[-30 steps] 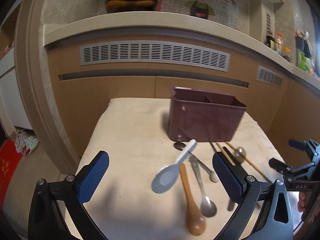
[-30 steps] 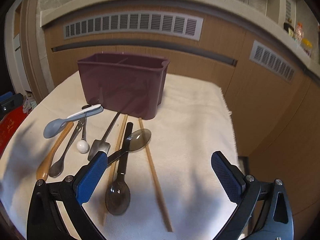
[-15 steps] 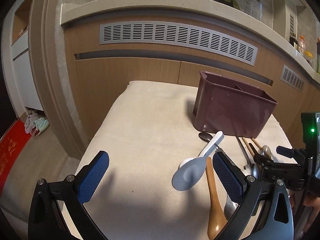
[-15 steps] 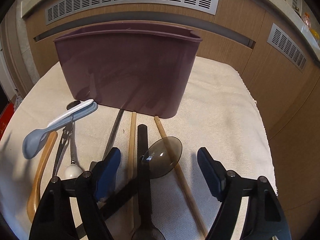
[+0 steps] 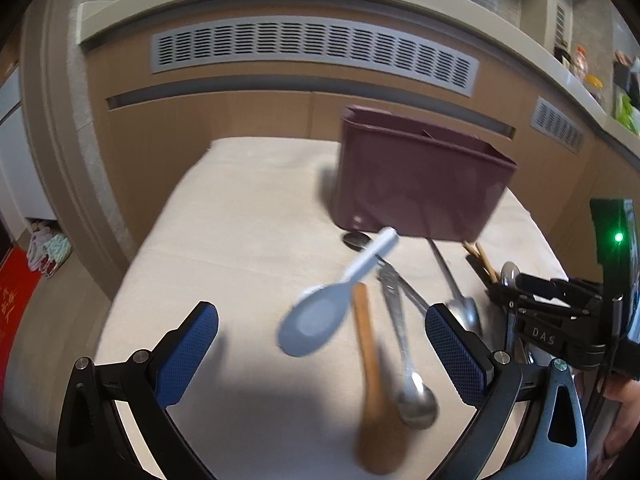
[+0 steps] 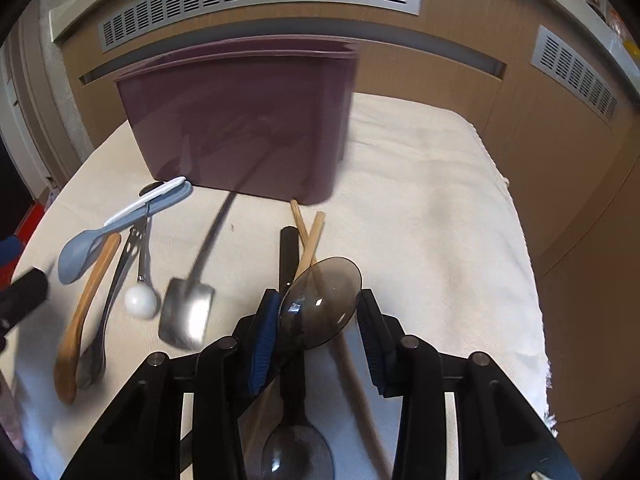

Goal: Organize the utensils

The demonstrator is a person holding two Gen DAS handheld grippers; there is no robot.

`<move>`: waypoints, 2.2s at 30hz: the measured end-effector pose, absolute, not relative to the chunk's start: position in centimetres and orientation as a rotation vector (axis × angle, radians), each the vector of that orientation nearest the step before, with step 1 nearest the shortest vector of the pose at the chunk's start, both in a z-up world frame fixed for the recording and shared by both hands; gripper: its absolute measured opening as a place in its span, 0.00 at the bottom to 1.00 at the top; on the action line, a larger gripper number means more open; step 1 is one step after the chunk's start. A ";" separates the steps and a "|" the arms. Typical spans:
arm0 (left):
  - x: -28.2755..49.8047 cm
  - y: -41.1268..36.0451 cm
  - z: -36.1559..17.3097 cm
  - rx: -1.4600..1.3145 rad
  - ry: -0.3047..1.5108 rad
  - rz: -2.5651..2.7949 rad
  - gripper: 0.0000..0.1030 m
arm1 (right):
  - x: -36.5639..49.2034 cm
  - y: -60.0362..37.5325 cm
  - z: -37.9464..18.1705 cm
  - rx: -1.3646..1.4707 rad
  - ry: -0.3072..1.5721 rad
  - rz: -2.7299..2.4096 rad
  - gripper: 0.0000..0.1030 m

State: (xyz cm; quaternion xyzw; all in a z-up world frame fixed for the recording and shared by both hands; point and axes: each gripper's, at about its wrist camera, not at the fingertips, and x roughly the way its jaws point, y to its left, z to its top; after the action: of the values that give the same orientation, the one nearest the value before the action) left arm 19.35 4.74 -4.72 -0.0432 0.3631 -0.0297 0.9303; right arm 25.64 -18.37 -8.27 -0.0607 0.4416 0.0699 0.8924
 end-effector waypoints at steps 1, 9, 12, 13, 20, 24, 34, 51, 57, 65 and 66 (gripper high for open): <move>19.5 3.9 -4.9 -0.075 0.760 -0.084 0.99 | 25.3 -19.1 -8.1 -0.115 0.916 0.143 0.35; 20.3 -1.7 -5.2 -0.025 0.803 -0.264 0.62 | 22.3 -22.8 -7.5 -0.072 0.886 0.148 0.35; 21.1 -3.7 -5.4 -0.011 0.833 -0.319 0.56 | 21.9 -23.2 -7.7 -0.052 0.881 0.151 0.35; 21.6 -4.5 -5.5 0.005 0.842 -0.324 0.56 | 21.9 -23.3 -7.8 -0.043 0.881 0.154 0.35; 24.0 -8.7 -7.0 0.164 0.884 -0.261 0.56 | 21.4 -23.5 -7.9 -0.027 0.872 0.177 0.36; 24.9 -9.0 -8.0 0.193 0.902 -0.229 0.45 | 21.2 -23.6 -8.0 -0.027 0.874 0.179 0.36; 21.0 -5.7 -7.6 0.163 0.918 -0.272 0.33 | 21.2 -22.7 -8.1 -0.038 0.887 0.194 0.36; 16.5 0.5 -6.4 0.047 0.882 -0.260 0.32 | 21.6 -18.3 -8.3 -0.121 0.926 0.279 0.36; 15.3 2.5 -5.9 0.004 0.870 -0.268 0.28 | 22.4 -17.6 -8.5 -0.155 0.936 0.280 0.36; 14.6 4.8 -6.2 -0.010 0.885 -0.223 0.28 | 22.2 -18.2 -8.3 -0.089 0.941 0.311 0.60; 14.6 5.1 -6.3 -0.015 0.886 -0.213 0.28 | 22.0 -18.4 -8.2 -0.079 0.939 0.303 0.61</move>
State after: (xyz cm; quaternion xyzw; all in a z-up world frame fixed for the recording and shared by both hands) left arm 14.62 5.11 -6.28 -0.0070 0.4280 -0.1031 0.8979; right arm 22.01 -18.39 -8.18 -0.0379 0.4505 0.1454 0.8800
